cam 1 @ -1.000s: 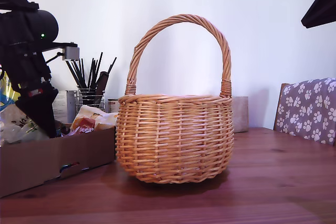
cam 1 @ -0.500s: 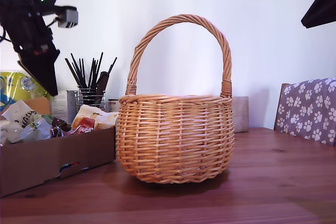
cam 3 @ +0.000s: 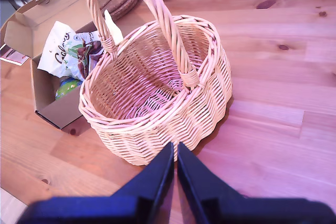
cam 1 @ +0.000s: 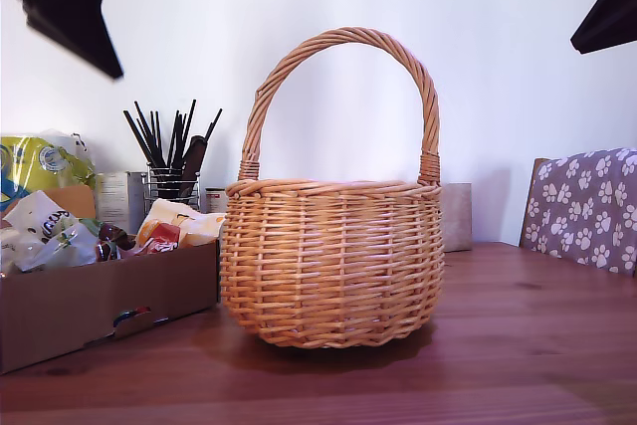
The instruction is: Move the bags of Easter eggs from the cardboard box on the left into the woven basket on the right side.
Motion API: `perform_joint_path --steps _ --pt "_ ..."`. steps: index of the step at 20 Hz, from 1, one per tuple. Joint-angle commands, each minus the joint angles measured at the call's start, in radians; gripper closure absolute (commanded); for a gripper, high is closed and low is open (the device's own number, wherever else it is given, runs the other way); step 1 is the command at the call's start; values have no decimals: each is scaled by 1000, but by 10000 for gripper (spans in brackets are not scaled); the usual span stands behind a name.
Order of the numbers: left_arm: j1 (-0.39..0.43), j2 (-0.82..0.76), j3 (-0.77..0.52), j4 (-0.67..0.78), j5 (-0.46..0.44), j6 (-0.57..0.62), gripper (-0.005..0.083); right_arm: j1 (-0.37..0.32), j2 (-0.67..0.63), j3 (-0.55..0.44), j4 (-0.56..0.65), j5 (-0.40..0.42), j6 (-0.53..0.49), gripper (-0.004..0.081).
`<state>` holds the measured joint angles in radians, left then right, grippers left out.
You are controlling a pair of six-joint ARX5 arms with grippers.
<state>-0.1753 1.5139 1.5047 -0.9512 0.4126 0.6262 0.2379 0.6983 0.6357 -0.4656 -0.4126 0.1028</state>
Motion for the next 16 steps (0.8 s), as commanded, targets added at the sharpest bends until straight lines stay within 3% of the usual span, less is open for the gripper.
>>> perform_joint_path --steps 1,4,5,8,9,13,16 --pt "-3 -16 -13 -2 55 -11 795 4 -1 14 3 -5 -6 782" --pt "-3 -34 -13 -46 -12 -19 782 4 -1 14 2 -5 -6 782" --pt "-1 -26 -14 -85 -48 -28 688 4 -1 14 1 -5 -6 782" --pt "49 30 -14 -95 -115 -213 101 4 -1 14 1 -5 -6 782" --pt "56 50 -14 -86 -163 -232 -4 4 -1 14 1 -5 -6 782" --pt "56 127 -14 -46 -301 -397 -19 4 -1 14 2 -5 -7 782" --pt "56 192 -14 -16 -328 -491 -19 4 -1 14 3 -5 -17 782"
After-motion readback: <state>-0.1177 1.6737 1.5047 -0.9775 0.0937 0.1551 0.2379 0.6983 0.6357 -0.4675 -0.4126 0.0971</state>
